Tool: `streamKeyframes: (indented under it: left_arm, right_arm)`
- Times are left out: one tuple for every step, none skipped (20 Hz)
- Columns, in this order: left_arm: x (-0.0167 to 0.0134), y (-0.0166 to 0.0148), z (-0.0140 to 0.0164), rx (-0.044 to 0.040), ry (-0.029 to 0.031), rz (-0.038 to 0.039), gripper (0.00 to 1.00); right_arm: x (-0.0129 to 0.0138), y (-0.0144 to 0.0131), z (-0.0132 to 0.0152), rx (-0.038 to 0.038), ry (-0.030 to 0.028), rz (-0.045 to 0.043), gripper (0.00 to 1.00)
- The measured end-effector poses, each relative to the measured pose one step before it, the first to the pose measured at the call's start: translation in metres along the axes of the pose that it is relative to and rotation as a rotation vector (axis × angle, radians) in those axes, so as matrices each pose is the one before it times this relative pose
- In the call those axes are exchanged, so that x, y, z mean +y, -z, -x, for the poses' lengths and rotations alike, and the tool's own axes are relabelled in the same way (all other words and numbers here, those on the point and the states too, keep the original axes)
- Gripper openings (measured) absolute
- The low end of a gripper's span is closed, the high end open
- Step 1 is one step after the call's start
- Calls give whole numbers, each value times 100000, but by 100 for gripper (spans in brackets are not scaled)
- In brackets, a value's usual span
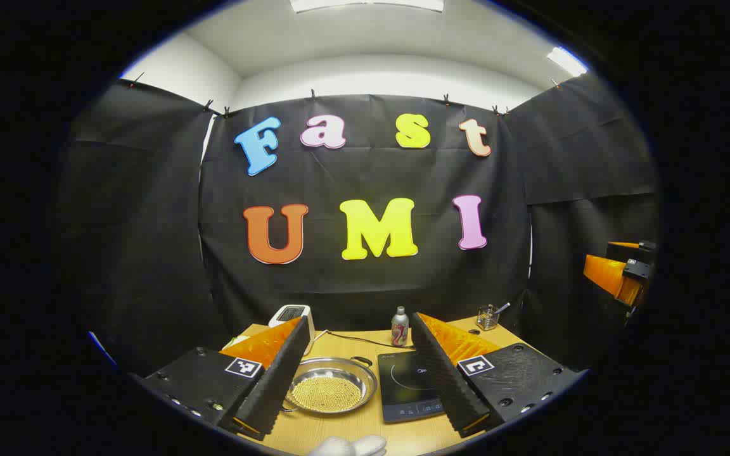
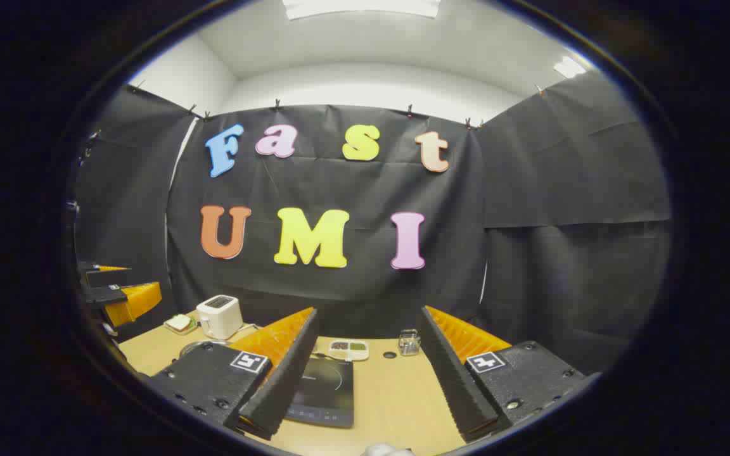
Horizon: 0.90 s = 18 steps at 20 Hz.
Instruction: First push the handle of the pot to place it horizontally, then grasp the pot with both hands and set it on the induction cooktop.
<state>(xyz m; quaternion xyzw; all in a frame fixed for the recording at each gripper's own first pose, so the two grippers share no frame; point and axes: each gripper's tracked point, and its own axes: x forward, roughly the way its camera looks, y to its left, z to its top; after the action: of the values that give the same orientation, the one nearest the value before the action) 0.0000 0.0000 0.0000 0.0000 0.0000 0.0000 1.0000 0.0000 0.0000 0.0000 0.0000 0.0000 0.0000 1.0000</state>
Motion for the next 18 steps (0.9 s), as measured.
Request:
streamKeyframes:
  left_arm:
    - [126, 96, 10, 262, -154, 283, 96]
    - [128, -85, 171, -108, -345, 309, 96]
    - [35, -199, 53, -656, 29, 461, 96]
    - [79, -246, 49, -782, -69, 338, 96]
    - [102, -304, -13, -1029, -105, -19, 96]
    - [270, -295, 212, -1118, -513, -188, 96]
    - [160, -90, -13, -748, -177, -70, 96]
    - [242, -149, 142, -589, -22, 295, 96]
    - [145, -18, -48, -269, -136, 400, 96]
    - [192, -105, 35, -160, -168, 265, 96]
    - [437, -25, 56, -434, -385, 164, 96]
    - [158, 83, 25, 90, -192, 38, 96]
    - [154, 118, 102, -83, -58, 76, 96]
    - [229, 69, -43, -305, 128, -16, 96]
    - [262, 124, 35, -161, 17, -289, 96]
    - [92, 187, -33, -82, 201, -162, 96]
    - [16, 306, -48, 748, 496, -71, 96]
    - [25, 419, -56, 1181, 548, 249, 96]
  right_arm:
    - [-85, 130, -92, 439, 1, -229, 97]
    - [-130, 129, -8, 302, 176, -100, 96]
    - [36, -27, 38, 234, 31, -78, 99]
    - [-25, 3, 0, 259, 159, -144, 99]
    - [15, 133, -67, 287, 115, -201, 97]
    - [-45, 17, -19, 201, 522, -349, 99]
    - [5, 1, 18, -78, 160, -618, 96]
    - [59, -122, 41, -53, 323, -720, 99]
    - [76, 93, -4, 123, 10, -288, 99]
    - [97, 2, 69, 167, 132, -51, 99]
    - [92, 73, 25, 128, 189, 106, 99]
    - [39, 97, 70, 341, 371, -12, 99]
    - [78, 100, 48, 444, 254, -209, 99]
    - [49, 181, 179, 238, 252, -293, 99]
    - [17, 157, 163, 275, 445, -41, 99]
    - [25, 211, 228, 393, 155, 151, 99]
    - [99, 257, 213, 472, -221, 340, 99]
    - [106, 280, 154, 488, -260, 812, 96]
